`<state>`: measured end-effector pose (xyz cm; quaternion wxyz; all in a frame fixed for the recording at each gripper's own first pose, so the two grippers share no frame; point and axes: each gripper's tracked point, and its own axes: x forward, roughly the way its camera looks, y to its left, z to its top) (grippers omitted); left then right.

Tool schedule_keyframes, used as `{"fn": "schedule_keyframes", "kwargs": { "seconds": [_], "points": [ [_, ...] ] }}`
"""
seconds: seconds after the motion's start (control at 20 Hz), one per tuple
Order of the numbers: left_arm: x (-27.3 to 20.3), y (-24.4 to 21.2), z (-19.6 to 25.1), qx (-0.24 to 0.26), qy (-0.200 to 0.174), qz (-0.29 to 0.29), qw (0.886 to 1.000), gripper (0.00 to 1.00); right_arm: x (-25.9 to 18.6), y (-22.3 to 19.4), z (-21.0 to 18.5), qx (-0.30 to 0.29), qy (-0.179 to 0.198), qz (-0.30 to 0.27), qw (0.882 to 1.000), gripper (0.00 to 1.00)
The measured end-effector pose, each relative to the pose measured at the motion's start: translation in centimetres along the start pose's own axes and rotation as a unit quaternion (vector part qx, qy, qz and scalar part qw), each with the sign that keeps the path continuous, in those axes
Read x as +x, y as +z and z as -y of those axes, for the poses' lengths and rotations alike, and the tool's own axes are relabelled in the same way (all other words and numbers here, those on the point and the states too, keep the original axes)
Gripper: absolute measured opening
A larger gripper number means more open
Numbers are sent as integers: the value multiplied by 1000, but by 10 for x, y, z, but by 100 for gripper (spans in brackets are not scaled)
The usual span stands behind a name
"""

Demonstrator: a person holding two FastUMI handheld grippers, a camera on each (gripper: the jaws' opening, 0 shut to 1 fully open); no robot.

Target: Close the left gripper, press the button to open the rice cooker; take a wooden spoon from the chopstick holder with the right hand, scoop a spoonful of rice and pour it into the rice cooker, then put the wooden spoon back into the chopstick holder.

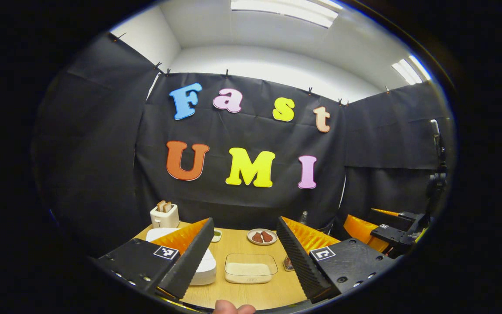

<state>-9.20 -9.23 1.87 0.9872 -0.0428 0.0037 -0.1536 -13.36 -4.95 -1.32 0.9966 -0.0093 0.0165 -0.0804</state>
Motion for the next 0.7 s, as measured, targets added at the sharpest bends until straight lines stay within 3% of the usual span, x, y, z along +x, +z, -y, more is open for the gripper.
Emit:
{"fn": "schedule_keyframes", "kwargs": {
  "seconds": [0.7],
  "points": [
    [-2, 0, -4, 6, 22, 2, 1000, 94, 16, -2, -12, 17, 30, -14, 999, 96]
  ]
}}
